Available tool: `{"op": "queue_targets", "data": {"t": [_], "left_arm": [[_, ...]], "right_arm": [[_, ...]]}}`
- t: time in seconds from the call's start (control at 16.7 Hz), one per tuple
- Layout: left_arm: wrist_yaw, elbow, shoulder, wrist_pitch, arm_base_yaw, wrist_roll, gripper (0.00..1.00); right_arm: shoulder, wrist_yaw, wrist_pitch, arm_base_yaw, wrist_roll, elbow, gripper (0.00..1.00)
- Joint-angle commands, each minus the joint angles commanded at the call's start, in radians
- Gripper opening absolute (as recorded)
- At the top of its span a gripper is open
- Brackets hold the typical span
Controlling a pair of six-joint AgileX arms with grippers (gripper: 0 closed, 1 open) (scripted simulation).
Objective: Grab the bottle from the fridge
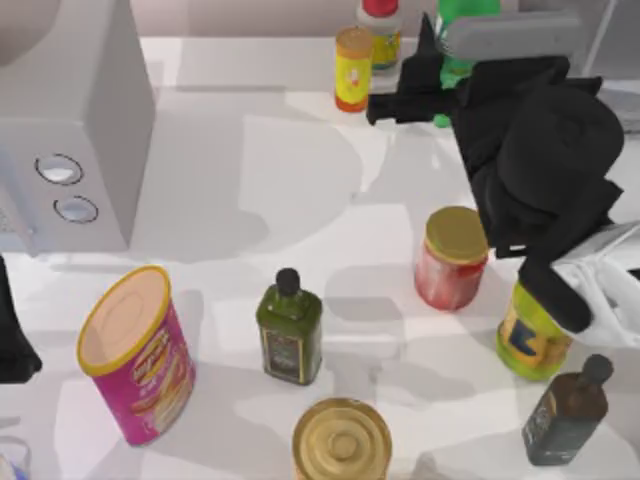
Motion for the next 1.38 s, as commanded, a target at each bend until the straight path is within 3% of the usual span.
{"op": "queue_targets", "data": {"t": [0.48, 0.96, 1.2, 1.38], "left_arm": [[0.0, 0.0, 0.0, 0.0, 0.0, 0.0, 1.0], [0.0, 0.0, 0.0, 0.0, 0.0, 0.0, 1.0], [0.0, 0.0, 0.0, 0.0, 0.0, 0.0, 1.0], [0.0, 0.0, 0.0, 0.0, 0.0, 0.0, 1.0]], "right_arm": [[0.31, 0.163, 0.051, 0.028, 0.026, 0.125, 0.0], [0.319, 0.184, 0.048, 0.038, 0.039, 0.142, 0.0], [0.329, 0.231, 0.043, 0.086, 0.079, 0.276, 0.0], [0.41, 0.199, 0.051, 0.055, 0.076, 0.356, 0.0]]}}
